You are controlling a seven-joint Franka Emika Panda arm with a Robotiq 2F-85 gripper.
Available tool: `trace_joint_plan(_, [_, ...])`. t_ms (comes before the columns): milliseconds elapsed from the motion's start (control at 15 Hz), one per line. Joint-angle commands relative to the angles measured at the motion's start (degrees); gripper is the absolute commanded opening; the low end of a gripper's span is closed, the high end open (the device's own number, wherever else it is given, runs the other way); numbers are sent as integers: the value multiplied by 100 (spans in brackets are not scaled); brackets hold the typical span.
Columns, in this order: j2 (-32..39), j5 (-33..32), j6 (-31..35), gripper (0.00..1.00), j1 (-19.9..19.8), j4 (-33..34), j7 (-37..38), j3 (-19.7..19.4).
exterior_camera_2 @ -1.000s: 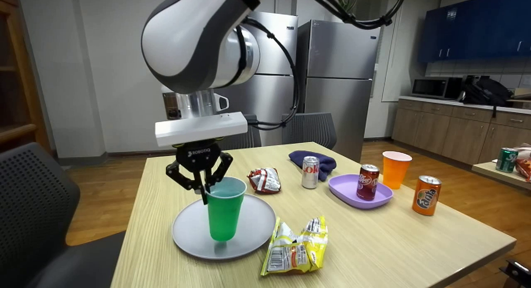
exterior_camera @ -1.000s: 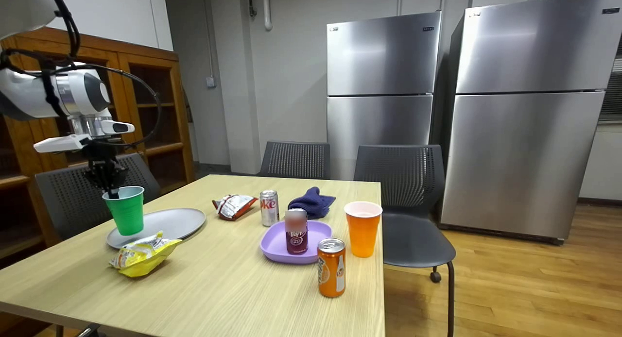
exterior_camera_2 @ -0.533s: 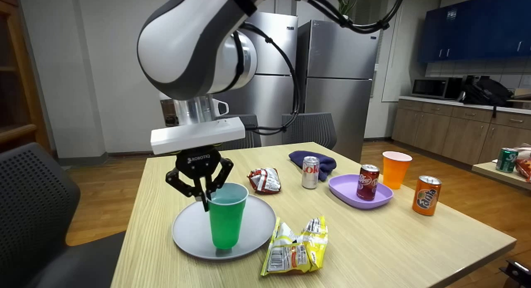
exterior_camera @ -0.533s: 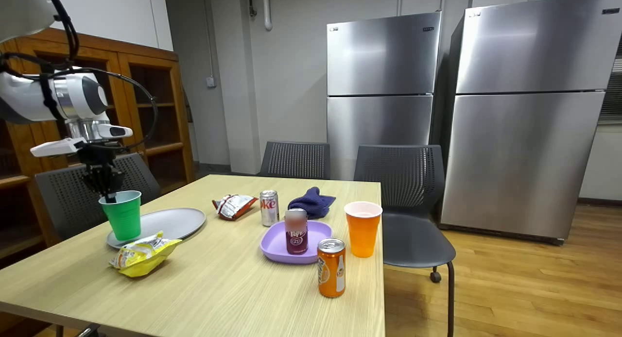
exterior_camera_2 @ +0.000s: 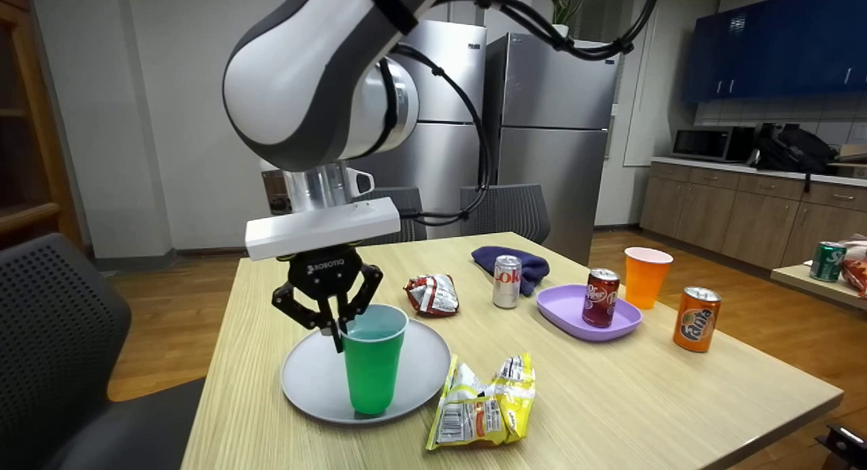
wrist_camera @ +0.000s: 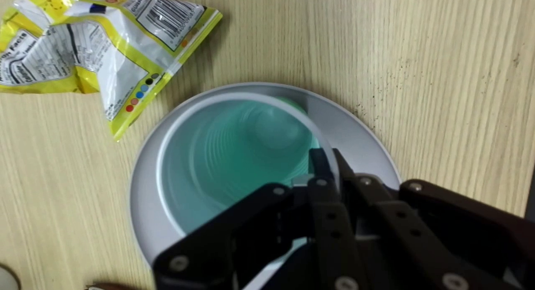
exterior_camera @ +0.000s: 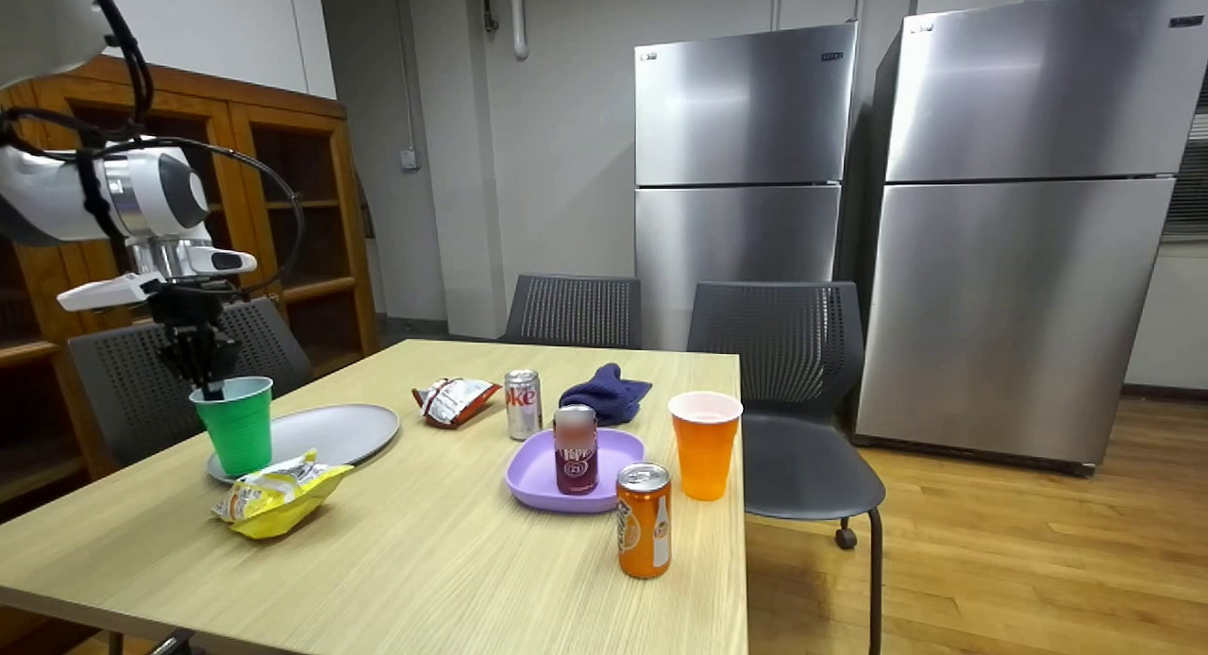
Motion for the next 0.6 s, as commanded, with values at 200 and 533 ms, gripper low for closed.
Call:
trace_joint_plan(200, [81, 10, -194, 30, 93, 195, 166, -72])
trace_joint_plan(533, [-21, 11, -243, 57, 82, 136, 151, -74])
